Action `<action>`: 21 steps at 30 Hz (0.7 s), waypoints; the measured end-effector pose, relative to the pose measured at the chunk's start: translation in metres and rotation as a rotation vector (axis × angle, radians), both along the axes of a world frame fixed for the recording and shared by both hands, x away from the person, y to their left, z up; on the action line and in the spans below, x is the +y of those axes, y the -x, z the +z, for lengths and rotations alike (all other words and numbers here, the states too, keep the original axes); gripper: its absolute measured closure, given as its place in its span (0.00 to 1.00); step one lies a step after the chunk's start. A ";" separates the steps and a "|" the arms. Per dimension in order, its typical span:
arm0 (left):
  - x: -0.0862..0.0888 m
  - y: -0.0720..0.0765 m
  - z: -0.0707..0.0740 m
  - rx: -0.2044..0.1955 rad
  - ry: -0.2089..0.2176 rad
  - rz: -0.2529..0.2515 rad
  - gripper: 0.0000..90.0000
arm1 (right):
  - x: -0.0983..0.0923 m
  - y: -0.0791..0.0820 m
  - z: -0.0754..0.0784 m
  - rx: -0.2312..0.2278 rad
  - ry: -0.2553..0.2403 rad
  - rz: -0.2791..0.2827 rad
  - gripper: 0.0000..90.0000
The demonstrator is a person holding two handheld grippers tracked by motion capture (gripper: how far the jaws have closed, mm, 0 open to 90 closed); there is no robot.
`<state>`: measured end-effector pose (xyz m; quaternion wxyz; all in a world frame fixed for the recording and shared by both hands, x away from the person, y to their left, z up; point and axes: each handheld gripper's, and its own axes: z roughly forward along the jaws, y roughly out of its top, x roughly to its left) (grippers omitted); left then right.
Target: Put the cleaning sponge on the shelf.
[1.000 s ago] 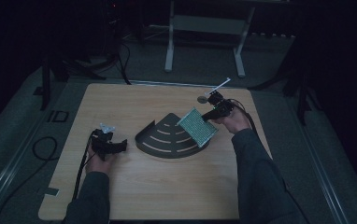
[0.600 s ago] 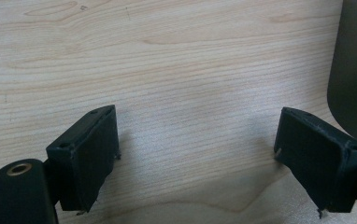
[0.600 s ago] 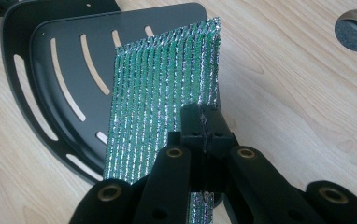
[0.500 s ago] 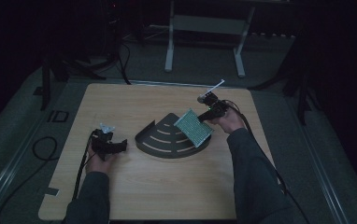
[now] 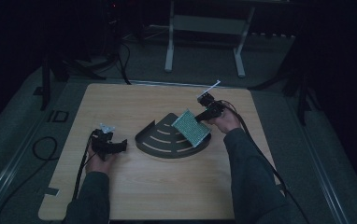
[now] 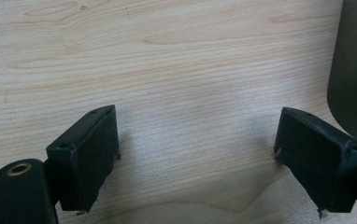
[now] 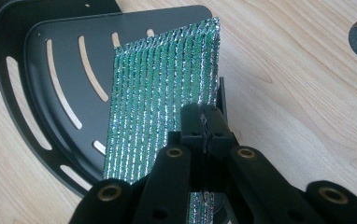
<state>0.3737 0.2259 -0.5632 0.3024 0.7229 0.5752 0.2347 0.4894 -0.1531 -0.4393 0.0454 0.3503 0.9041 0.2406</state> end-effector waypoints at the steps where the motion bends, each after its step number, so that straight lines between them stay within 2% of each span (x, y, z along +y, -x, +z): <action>1: 0.000 0.000 0.000 0.000 0.000 0.000 0.16 | 0.000 0.000 -0.001 -0.001 0.001 0.000 0.99; 21: 0.000 0.000 0.000 0.000 0.000 0.000 0.16 | 0.012 0.000 -0.018 -0.012 0.052 0.009 0.99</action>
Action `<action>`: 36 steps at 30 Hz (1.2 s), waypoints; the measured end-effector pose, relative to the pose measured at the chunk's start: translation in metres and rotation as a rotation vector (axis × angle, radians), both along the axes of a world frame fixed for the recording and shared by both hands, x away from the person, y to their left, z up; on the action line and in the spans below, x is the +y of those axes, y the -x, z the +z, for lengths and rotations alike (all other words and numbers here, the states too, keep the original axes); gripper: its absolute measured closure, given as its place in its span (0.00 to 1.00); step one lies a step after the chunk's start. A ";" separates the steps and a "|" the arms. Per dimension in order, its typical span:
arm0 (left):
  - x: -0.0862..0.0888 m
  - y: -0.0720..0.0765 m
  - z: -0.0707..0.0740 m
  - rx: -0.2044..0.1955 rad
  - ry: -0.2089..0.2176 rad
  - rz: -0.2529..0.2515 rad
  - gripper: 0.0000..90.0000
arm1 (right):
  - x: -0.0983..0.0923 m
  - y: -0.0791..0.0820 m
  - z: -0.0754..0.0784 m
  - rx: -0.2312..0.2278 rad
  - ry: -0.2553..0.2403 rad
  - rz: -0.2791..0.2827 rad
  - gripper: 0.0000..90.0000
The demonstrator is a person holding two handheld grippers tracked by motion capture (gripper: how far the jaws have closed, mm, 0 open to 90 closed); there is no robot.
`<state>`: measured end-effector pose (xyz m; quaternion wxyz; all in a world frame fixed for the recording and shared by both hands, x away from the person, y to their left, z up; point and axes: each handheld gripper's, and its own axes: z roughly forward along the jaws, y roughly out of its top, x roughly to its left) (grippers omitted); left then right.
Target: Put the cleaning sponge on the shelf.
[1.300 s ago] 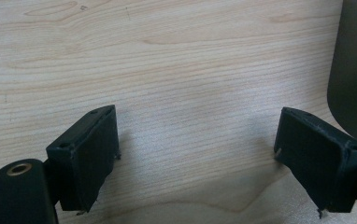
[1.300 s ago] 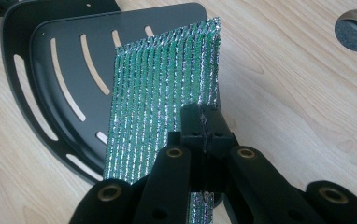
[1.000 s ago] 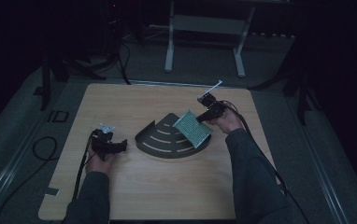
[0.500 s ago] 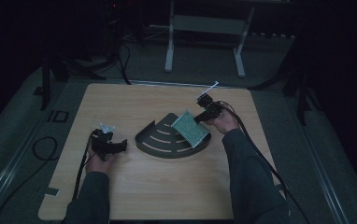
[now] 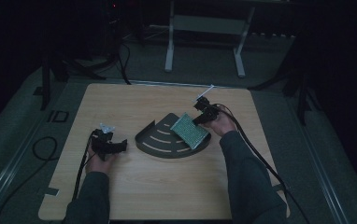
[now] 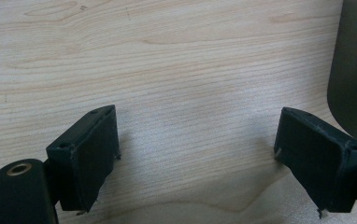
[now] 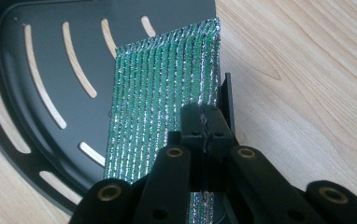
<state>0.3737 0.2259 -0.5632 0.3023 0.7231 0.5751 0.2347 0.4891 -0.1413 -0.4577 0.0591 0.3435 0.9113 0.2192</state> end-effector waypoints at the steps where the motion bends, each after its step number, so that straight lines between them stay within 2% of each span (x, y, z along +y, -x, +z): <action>1: 0.000 0.000 0.000 0.000 0.000 0.000 0.16 | 0.000 0.000 0.000 0.000 0.000 0.000 0.99; 13: 0.000 0.000 0.000 0.000 0.000 0.000 0.16 | -0.005 0.000 -0.013 0.005 0.035 -0.006 0.99; 28: 0.000 0.000 0.000 0.000 0.000 0.000 0.16 | -0.008 -0.001 -0.018 -0.001 0.058 -0.015 0.98; 36: 0.000 0.000 0.000 0.000 0.000 0.000 0.16 | -0.009 0.001 -0.016 -0.026 0.071 -0.020 0.95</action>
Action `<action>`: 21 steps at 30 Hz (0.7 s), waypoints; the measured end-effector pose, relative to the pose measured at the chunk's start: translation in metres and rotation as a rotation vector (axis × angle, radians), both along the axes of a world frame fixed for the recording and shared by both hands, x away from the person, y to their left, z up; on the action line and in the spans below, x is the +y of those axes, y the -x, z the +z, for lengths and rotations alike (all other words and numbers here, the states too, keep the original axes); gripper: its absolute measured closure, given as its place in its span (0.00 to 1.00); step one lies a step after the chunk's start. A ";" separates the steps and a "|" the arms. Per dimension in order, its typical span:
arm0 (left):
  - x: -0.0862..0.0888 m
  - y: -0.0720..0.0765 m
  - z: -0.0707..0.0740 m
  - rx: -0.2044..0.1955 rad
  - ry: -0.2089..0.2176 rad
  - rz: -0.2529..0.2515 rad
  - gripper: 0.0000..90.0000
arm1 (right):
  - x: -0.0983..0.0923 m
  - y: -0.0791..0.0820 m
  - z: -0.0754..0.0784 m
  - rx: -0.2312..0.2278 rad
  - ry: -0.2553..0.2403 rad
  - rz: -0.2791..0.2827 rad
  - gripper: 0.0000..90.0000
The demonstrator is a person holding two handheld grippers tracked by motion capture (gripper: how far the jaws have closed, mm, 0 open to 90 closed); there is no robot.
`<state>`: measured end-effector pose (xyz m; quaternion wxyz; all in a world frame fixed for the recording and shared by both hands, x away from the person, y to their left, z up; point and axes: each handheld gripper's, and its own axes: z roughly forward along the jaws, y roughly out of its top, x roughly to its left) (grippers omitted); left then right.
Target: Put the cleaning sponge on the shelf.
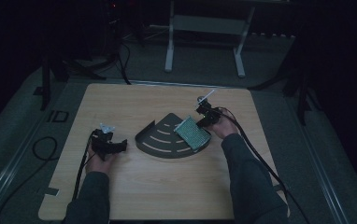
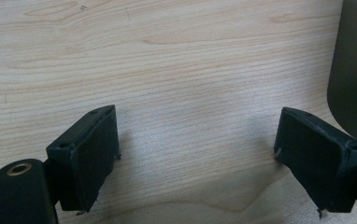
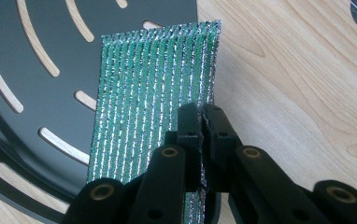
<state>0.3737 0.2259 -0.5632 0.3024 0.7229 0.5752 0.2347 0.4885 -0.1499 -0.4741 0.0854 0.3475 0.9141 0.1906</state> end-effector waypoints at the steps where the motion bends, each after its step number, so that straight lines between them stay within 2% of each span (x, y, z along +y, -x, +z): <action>1: 0.000 0.000 0.000 0.000 0.000 0.000 0.16 | 0.000 0.000 0.000 -0.001 0.001 -0.001 0.93; 11: 0.000 0.000 0.000 0.000 0.000 0.000 0.16 | 0.000 0.002 0.002 -0.026 -0.003 -0.001 0.89; 21: 0.000 0.000 0.000 0.000 0.000 0.000 0.16 | 0.004 0.001 -0.003 -0.002 -0.005 0.012 0.91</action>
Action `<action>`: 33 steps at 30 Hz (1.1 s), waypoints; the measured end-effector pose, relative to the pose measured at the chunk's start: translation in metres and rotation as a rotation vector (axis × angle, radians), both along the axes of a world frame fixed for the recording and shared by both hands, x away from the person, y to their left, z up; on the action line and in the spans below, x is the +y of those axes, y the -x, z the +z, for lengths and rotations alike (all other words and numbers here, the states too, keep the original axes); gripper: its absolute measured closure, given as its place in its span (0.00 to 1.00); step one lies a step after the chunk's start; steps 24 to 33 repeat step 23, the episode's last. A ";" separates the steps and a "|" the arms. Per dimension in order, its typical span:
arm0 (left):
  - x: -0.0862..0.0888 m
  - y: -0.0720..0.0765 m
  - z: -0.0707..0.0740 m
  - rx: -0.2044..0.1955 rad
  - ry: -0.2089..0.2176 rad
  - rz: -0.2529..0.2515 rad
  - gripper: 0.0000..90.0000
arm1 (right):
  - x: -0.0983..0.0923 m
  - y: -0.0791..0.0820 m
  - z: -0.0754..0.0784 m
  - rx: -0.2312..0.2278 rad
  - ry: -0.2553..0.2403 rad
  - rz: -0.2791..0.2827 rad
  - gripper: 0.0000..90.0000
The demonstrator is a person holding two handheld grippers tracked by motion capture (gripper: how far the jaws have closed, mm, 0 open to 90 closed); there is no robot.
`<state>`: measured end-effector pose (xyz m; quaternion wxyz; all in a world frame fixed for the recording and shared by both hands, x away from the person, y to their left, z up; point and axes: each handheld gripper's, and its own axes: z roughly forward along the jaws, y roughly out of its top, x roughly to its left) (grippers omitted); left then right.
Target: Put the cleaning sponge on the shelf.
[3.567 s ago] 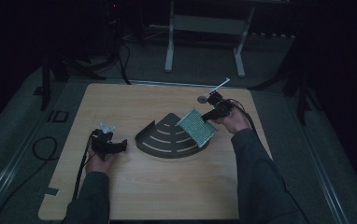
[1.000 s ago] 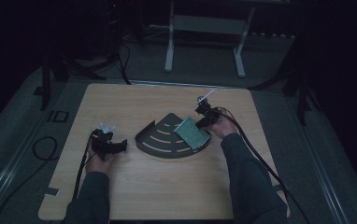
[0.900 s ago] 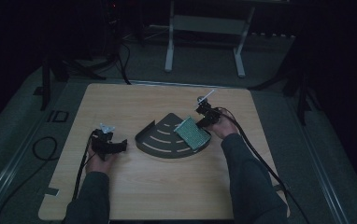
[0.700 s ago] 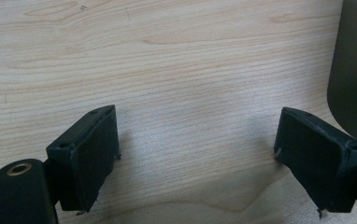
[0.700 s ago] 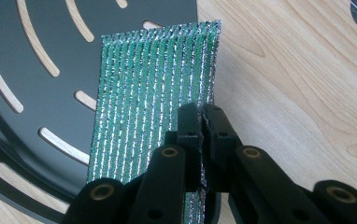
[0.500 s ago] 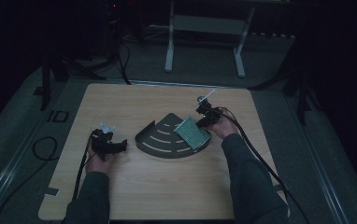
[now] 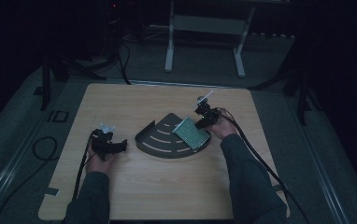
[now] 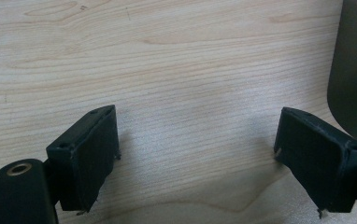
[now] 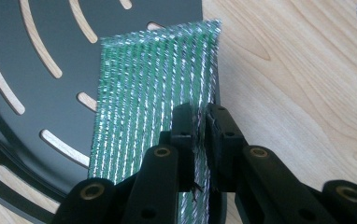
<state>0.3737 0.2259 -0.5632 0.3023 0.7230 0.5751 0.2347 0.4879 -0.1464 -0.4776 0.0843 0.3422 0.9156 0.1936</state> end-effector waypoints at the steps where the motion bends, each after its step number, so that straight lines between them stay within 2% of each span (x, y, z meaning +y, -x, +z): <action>1: 0.000 0.000 0.000 0.000 0.000 0.000 0.16 | 0.000 0.000 -0.001 0.000 0.002 -0.001 0.91; 5: 0.000 0.000 0.000 0.000 0.000 0.000 0.16 | 0.000 0.000 -0.001 -0.002 0.002 -0.003 0.91; 9: 0.000 0.000 0.000 0.000 0.000 0.000 0.16 | -0.005 0.002 0.008 -0.024 -0.017 -0.009 0.90; 16: 0.000 0.000 0.000 0.000 0.000 0.000 0.16 | -0.017 0.011 0.018 -0.065 -0.050 -0.026 0.81; 17: 0.000 0.000 0.000 0.000 0.000 0.000 0.16 | -0.022 0.015 0.019 -0.073 -0.059 -0.035 0.77; 23: 0.000 0.000 0.000 0.000 0.000 0.000 0.16 | -0.036 0.022 0.020 -0.076 -0.089 -0.060 0.64; 33: 0.000 0.000 0.000 0.000 0.000 0.000 0.16 | -0.036 0.022 0.020 -0.076 -0.089 -0.060 0.64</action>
